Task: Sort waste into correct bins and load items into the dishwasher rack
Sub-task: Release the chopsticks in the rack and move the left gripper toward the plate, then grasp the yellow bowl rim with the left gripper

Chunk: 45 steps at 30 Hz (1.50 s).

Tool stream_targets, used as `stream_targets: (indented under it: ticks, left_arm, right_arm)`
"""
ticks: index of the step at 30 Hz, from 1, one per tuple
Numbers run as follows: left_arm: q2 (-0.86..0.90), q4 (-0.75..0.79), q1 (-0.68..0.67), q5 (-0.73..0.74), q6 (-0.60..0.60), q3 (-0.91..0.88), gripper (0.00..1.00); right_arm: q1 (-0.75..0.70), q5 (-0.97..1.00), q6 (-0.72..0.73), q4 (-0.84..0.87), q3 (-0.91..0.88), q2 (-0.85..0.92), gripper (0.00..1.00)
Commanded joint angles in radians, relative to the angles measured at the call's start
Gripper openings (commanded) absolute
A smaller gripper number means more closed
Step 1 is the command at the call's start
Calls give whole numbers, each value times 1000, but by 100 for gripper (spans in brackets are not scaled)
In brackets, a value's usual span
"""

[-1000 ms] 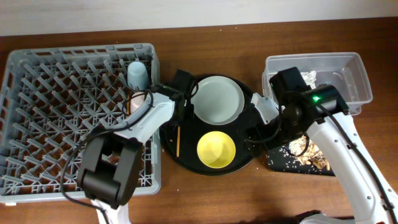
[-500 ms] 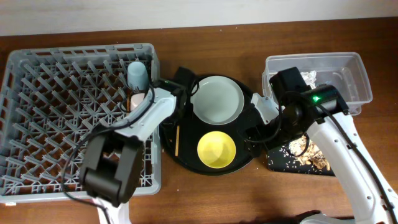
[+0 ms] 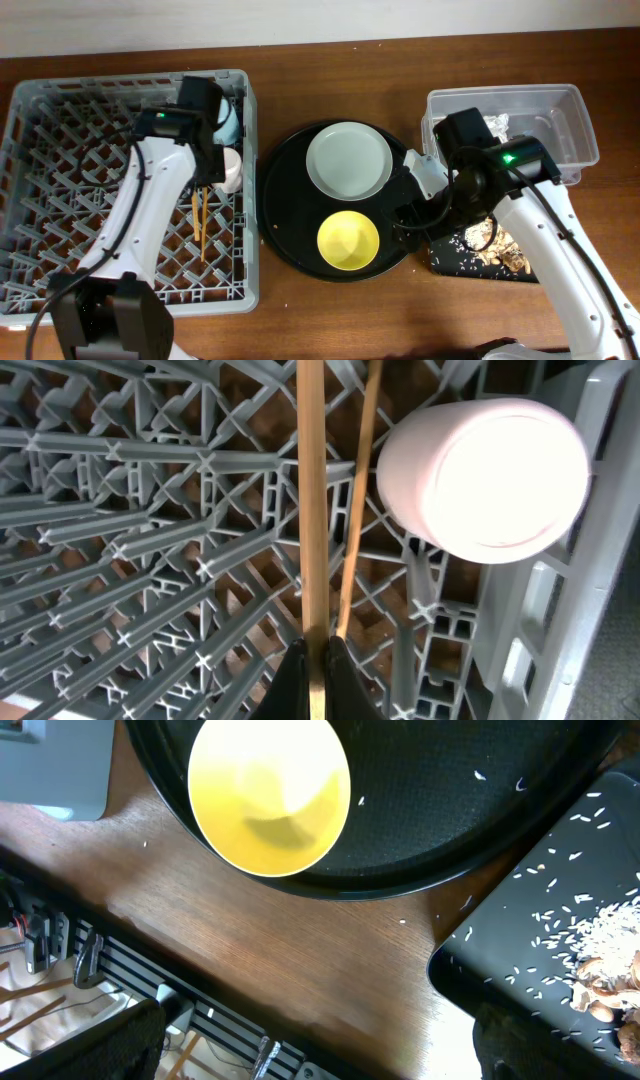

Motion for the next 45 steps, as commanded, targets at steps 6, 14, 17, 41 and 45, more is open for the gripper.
stream_targets:
  ticks: [6, 14, 17, 41, 45]
  left_arm:
    - [6, 126, 26, 67, 137, -116, 7]
    - [6, 181, 27, 47, 136, -146, 48]
    - [6, 180, 27, 49, 137, -145, 47]
    - [-110, 261, -553, 542, 18, -172, 46]
    - [-34, 287, -629, 542, 5, -172, 46]
  right_arm:
    - [6, 8, 1, -2, 2, -3, 99]
    - [6, 8, 1, -3, 2, -3, 99]
    - [6, 9, 0, -2, 2, -2, 99]
    - [-46, 166, -11, 182, 8, -2, 99]
    - [-343, 90, 27, 198, 8, -2, 99]
